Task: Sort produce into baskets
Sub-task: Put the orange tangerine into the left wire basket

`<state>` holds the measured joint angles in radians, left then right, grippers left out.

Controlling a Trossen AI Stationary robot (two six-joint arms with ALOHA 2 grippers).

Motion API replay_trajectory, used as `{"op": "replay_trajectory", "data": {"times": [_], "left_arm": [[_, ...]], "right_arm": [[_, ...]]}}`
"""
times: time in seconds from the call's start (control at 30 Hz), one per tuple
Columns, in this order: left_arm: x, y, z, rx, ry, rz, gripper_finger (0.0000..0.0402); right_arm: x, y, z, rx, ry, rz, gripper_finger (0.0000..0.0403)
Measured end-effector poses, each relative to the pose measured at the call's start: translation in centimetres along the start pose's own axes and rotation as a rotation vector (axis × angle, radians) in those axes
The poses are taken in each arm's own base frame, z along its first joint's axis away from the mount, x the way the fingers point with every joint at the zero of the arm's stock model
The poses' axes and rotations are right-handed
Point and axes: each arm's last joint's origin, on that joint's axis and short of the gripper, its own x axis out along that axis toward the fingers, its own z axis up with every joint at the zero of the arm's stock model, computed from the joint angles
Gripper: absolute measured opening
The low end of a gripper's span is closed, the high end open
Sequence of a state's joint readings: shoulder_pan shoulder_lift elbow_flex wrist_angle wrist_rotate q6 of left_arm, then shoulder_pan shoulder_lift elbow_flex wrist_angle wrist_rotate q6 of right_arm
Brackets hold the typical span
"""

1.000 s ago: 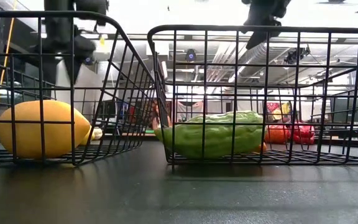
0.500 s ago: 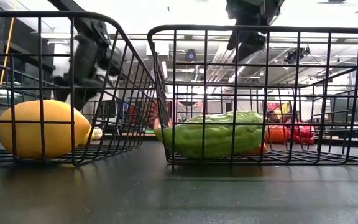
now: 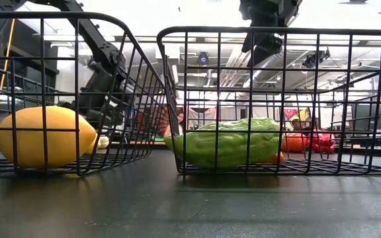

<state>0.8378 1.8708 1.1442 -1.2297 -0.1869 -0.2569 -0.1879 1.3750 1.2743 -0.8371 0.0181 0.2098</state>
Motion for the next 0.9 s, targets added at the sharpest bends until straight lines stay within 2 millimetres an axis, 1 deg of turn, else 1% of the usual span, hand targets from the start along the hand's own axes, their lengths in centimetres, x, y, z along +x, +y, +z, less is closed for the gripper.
{"op": "replay_trajectory", "data": {"times": [0.1, 0.17, 0.23, 0.33, 0.53, 0.57, 0.7, 0.8, 0.9], "left_arm": [[0.4, -0.1, 0.2, 0.001, 0.017, -0.005, 0.0324], [0.4, -0.1, 0.2, 0.001, 0.020, -0.006, 0.0301], [0.4, -0.1, 0.2, -0.002, 0.020, -0.010, 0.0270], [0.4, -0.1, 0.2, -0.008, 0.025, -0.015, 0.0206], [0.3, -0.1, 0.1, -0.009, 0.024, -0.019, 0.0046], [0.2, -0.1, 0.1, -0.009, 0.022, -0.026, 0.0031], [-0.6, 0.1, -0.4, -0.007, -0.013, -0.043, 0.0029], [-1.9, 0.5, -0.9, -0.017, -0.067, -0.057, 0.0031], [-3.7, 1.2, -1.7, -0.042, -0.136, -0.090, 0.0030]], "right_arm": [[0.0, 0.0, 0.0, 0.017, 0.000, 0.000, 0.0346], [0.0, 0.0, 0.0, 0.017, 0.000, 0.000, 0.0346], [0.0, 0.0, 0.0, 0.017, 0.000, 0.000, 0.0346], [0.0, 0.0, 0.0, 0.017, 0.000, 0.000, 0.0346], [0.0, 0.0, -0.1, 0.016, 0.011, -0.002, 0.0346], [0.0, 0.0, -0.2, 0.016, 0.017, -0.004, 0.0346], [0.0, 0.0, -0.3, 0.004, 0.029, -0.006, 0.0346], [0.0, 0.0, -0.2, -0.014, 0.023, -0.005, 0.0346], [0.0, 0.0, -0.1, -0.033, 0.010, -0.002, 0.0346]]}}
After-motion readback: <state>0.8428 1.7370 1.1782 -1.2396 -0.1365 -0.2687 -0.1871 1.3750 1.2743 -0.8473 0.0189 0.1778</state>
